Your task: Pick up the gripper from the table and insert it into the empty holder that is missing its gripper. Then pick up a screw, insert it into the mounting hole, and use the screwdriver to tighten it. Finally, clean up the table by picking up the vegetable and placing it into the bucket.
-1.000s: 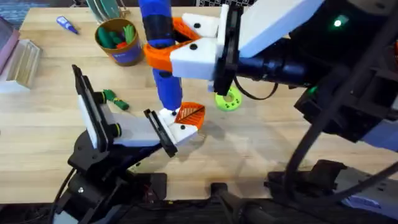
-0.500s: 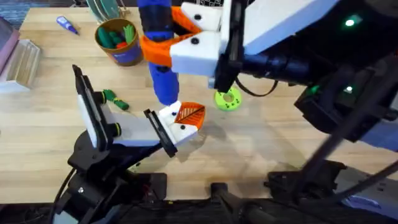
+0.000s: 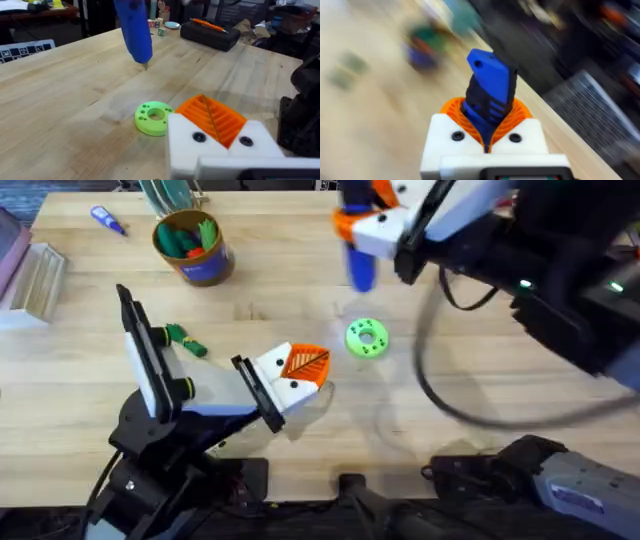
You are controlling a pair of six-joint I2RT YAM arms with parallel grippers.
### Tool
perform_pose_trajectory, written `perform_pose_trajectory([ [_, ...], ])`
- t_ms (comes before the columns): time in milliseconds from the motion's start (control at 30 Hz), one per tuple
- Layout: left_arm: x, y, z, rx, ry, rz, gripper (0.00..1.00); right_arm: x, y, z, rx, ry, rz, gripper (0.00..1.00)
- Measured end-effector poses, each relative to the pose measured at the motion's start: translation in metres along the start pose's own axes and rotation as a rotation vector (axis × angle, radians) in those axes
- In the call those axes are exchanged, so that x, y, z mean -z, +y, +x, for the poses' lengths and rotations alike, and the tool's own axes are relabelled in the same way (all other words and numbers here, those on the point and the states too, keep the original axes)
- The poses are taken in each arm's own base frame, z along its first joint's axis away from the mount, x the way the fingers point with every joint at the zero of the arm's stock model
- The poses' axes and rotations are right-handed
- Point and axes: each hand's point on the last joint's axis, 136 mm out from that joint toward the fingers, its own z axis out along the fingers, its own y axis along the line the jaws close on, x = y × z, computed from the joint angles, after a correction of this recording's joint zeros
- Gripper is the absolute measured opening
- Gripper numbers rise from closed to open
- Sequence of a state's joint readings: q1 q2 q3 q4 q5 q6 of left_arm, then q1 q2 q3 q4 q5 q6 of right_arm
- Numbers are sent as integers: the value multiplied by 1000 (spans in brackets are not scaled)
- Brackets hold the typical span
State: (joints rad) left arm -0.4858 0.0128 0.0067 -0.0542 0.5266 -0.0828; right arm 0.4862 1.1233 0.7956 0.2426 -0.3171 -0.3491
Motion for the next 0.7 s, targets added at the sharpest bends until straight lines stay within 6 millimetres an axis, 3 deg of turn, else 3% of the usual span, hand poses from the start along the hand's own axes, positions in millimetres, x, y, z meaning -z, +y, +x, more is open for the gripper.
perform_pose_trajectory([
  [167, 0, 0, 0, 0, 0, 0, 16, -1, -70, 90, 207, 328, 235, 26],
  [300, 0, 0, 0, 0, 0, 0, 16, 6, -103, 144, 422, 567, 313, 26],
  [533, 0, 0, 0, 0, 0, 0, 16, 12, -111, 237, 748, 946, 177, 26],
  [700, 0, 0, 0, 0, 0, 0, 16, 13, -100, 282, 823, 1065, 57, 26],
])
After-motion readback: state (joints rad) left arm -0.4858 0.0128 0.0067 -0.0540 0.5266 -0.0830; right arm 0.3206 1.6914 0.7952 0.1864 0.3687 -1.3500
